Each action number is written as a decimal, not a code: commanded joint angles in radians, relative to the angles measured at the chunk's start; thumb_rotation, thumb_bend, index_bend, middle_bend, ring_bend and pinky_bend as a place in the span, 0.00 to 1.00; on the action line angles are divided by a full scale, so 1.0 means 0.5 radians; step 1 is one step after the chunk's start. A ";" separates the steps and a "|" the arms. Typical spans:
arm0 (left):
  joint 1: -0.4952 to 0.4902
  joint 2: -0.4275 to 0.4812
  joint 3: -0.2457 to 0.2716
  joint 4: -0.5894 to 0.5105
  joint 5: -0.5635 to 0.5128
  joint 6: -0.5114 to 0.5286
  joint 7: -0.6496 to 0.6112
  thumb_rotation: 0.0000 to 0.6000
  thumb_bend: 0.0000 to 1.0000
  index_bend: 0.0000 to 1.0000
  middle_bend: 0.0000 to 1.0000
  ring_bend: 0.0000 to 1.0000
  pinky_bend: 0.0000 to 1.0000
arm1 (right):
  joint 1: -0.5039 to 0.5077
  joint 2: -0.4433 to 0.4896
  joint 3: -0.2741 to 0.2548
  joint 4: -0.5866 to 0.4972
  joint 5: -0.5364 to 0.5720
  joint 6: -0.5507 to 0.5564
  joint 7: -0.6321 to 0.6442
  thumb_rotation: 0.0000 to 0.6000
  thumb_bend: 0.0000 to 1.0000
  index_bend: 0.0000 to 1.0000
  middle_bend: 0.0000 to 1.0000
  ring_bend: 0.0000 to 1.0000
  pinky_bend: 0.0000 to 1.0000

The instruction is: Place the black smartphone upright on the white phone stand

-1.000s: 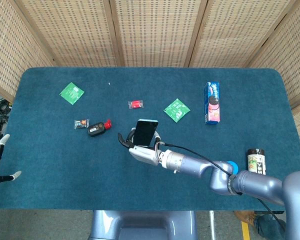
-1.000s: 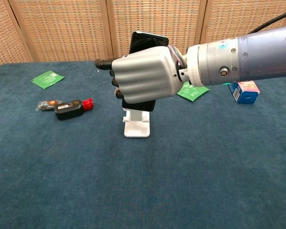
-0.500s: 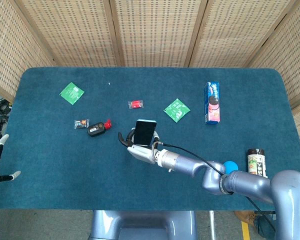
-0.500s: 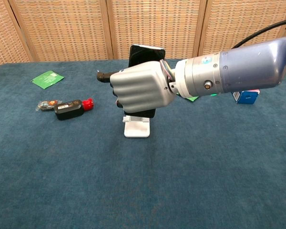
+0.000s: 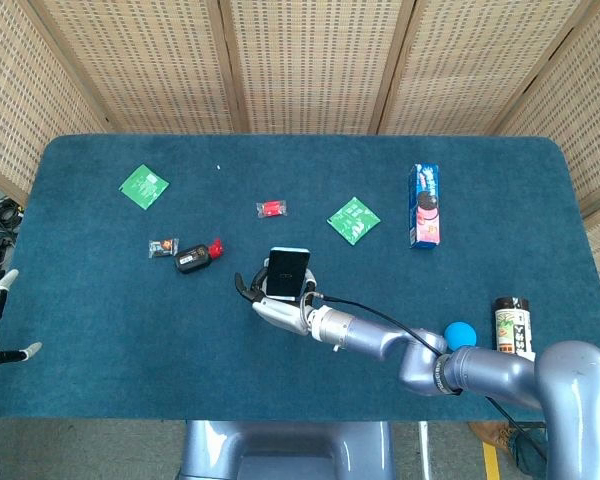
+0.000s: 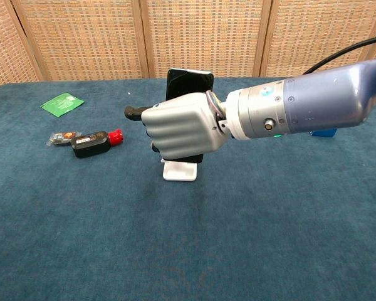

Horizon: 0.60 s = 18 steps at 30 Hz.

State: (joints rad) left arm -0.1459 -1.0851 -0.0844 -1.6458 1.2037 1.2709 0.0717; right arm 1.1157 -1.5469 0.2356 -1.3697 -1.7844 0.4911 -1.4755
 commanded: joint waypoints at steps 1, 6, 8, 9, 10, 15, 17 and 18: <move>0.000 0.000 0.000 -0.002 0.002 0.002 0.001 1.00 0.00 0.00 0.00 0.00 0.00 | 0.001 0.001 0.007 -0.001 0.026 -0.008 -0.020 1.00 0.34 0.60 0.56 0.47 0.19; 0.005 0.003 0.001 -0.009 0.002 0.012 0.000 1.00 0.00 0.00 0.00 0.00 0.00 | 0.011 -0.018 -0.001 0.056 0.067 -0.019 -0.058 1.00 0.34 0.60 0.56 0.47 0.19; 0.005 0.002 0.000 -0.007 -0.004 0.010 -0.001 1.00 0.00 0.00 0.00 0.00 0.00 | 0.012 -0.018 0.001 0.062 0.081 -0.010 -0.067 1.00 0.34 0.60 0.56 0.47 0.19; 0.004 0.002 -0.001 -0.005 -0.006 0.008 -0.003 1.00 0.00 0.00 0.00 0.00 0.00 | 0.018 -0.018 0.002 0.068 0.091 -0.012 -0.068 1.00 0.34 0.60 0.56 0.47 0.19; 0.003 0.002 -0.002 -0.003 -0.007 0.006 -0.004 1.00 0.00 0.00 0.00 0.00 0.00 | 0.022 -0.020 0.000 0.071 0.097 -0.014 -0.069 1.00 0.34 0.60 0.56 0.47 0.19; 0.000 0.002 0.000 -0.001 -0.004 0.003 -0.004 1.00 0.00 0.00 0.00 0.00 0.00 | 0.031 -0.054 -0.024 0.102 0.122 -0.005 -0.081 1.00 0.34 0.55 0.50 0.44 0.19; 0.001 0.003 -0.001 -0.001 -0.006 0.005 -0.004 1.00 0.00 0.00 0.00 0.00 0.00 | 0.031 -0.069 -0.026 0.111 0.136 0.006 -0.081 1.00 0.33 0.46 0.41 0.40 0.18; 0.003 0.003 -0.001 0.000 -0.007 0.007 -0.005 1.00 0.00 0.00 0.00 0.00 0.00 | 0.031 -0.076 -0.027 0.116 0.142 0.014 -0.084 1.00 0.32 0.40 0.35 0.37 0.16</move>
State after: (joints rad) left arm -0.1448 -1.0836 -0.0848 -1.6460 1.2004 1.2741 0.0693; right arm 1.1310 -1.5827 0.2228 -1.3134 -1.7153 0.4959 -1.5165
